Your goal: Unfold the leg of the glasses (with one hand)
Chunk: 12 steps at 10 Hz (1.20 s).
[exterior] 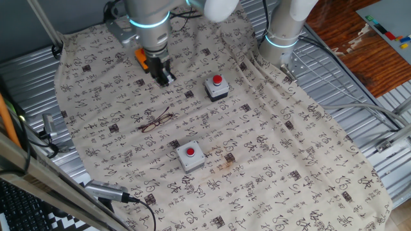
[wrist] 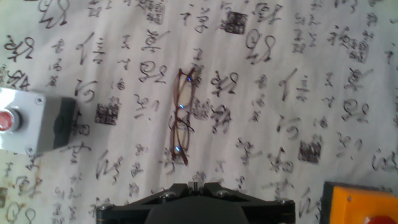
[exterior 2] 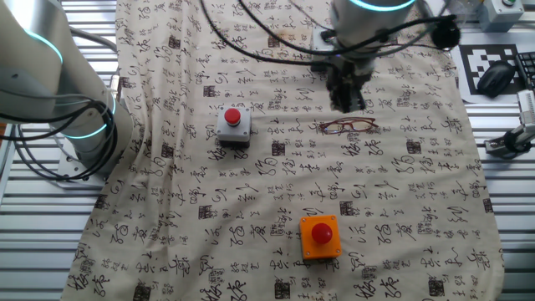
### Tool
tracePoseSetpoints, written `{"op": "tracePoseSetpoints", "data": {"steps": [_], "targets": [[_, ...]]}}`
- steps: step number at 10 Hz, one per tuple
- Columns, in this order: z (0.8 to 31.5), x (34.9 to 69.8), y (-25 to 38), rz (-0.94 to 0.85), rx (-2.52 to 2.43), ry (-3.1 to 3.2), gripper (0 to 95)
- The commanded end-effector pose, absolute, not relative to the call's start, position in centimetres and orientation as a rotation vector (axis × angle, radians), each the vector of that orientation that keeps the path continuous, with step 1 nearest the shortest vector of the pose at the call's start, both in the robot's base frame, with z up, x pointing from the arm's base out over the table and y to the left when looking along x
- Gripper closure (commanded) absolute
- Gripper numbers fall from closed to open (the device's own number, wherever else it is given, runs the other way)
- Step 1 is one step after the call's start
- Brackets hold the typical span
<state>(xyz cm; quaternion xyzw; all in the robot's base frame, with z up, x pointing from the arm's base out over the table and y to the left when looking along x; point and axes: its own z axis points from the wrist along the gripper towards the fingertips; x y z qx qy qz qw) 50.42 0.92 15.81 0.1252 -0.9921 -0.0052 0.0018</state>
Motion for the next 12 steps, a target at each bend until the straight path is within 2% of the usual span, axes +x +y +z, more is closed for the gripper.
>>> {"op": "tracePoseSetpoints", "data": {"steps": [1, 5, 8, 12], "targets": [[15.2, 51.8, 0.9, -0.020, 0.452, -3.109, 95.0], [14.3, 53.0, 1.3, -0.019, 0.572, -3.088, 95.0], [15.8, 53.0, 0.7, -0.042, 0.683, -3.071, 95.0], [15.8, 53.0, 0.7, -0.070, 0.879, -2.980, 95.0]]}}
